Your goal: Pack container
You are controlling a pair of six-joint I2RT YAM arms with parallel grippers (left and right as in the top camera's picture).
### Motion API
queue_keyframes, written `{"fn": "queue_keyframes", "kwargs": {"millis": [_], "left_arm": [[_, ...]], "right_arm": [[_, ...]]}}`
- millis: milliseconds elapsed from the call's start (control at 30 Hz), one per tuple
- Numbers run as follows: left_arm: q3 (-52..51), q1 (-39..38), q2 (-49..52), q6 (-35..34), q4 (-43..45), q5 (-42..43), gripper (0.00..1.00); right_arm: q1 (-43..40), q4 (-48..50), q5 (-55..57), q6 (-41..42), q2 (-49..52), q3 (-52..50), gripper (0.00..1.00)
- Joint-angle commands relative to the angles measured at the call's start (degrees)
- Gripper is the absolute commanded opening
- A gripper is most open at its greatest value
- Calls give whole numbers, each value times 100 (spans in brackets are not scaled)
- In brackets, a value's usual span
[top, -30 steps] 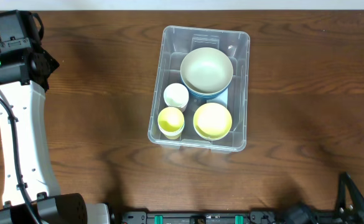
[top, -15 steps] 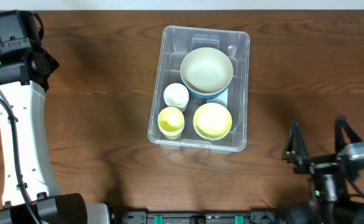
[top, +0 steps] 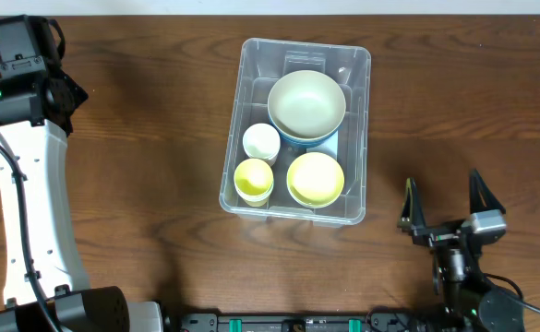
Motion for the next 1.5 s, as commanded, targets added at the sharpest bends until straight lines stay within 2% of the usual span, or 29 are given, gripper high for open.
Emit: {"fn": "queue_keyframes", "kwargs": {"millis": [0,300,800,967,1467], "left_arm": [[22,20,22,-50,2,-85,98],[22,20,22,-50,2,-85,98],[22,20,22,-50,2,-85,98],[22,20,22,-50,2,-83,98],[22,20,22,-50,2,-85,98]], "right_arm": [[-199,289,-240,-85,-52,-334,99],[-533,476,-378,-85,-52,-973,99],[-706,-901,-463,-372,-55,-966,99],[-706,-909,-487,-732,-55,-966,99],[-706,-909,-481,-728,-52,-966,99]]}}
